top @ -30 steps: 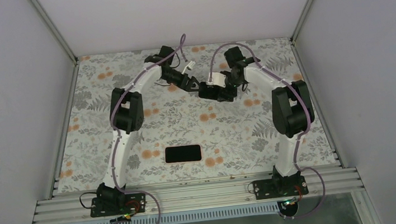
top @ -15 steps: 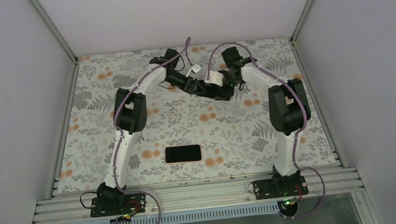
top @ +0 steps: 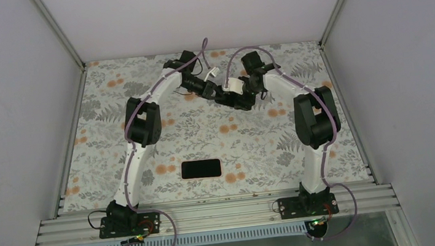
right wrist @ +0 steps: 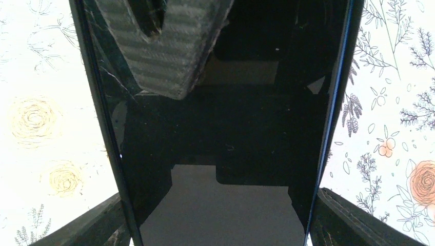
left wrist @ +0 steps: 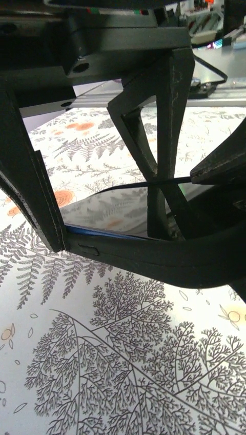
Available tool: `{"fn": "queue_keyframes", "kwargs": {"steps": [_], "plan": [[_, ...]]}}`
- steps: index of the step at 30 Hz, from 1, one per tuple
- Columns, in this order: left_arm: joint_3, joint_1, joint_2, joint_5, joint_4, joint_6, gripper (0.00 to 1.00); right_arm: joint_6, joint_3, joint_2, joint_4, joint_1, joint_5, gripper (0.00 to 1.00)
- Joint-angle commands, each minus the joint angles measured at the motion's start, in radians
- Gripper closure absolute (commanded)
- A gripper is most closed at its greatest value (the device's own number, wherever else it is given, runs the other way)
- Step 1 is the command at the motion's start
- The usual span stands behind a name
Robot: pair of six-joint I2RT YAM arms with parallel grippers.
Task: Take the phone out of the phone case
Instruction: Pick up the phone at the center of the board.
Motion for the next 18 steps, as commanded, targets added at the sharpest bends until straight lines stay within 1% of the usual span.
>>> {"fn": "queue_keyframes", "kwargs": {"steps": [1, 3, 4, 5, 6, 7, 8, 13, 18], "plan": [[0.03, -0.018, 0.008, 0.044, -0.009, 0.053, 0.74, 0.014, 0.016, -0.028, 0.033, 0.018, -0.035, 0.23], [0.031, -0.018, 0.008, 0.052, -0.012, 0.058, 0.75, 0.017, 0.016, -0.027, 0.033, 0.019, -0.042, 0.22], [0.034, -0.018, 0.01, 0.054, -0.013, 0.061, 0.77, 0.019, 0.016, -0.028, 0.032, 0.019, -0.046, 0.2], [0.04, -0.018, 0.011, 0.056, -0.021, 0.067, 0.82, 0.021, 0.016, -0.032, 0.028, 0.018, -0.053, 0.18], [0.049, -0.018, 0.014, 0.055, -0.031, 0.079, 0.91, 0.022, 0.017, -0.035, 0.021, 0.018, -0.064, 0.13], [0.062, -0.018, 0.017, 0.052, -0.05, 0.097, 0.97, 0.018, 0.018, -0.043, 0.001, 0.015, -0.084, 0.05], [0.079, -0.018, 0.02, 0.048, -0.072, 0.121, 0.98, 0.013, 0.016, -0.054, -0.013, 0.008, -0.106, 0.01], [0.113, -0.017, -0.012, 0.046, -0.176, 0.272, 0.98, -0.008, 0.034, -0.123, -0.12, -0.085, -0.266, 0.0], [0.007, -0.013, -0.11, 0.041, -0.171, 0.385, 0.98, -0.034, 0.006, -0.19, -0.199, -0.181, -0.382, 0.0]]}}
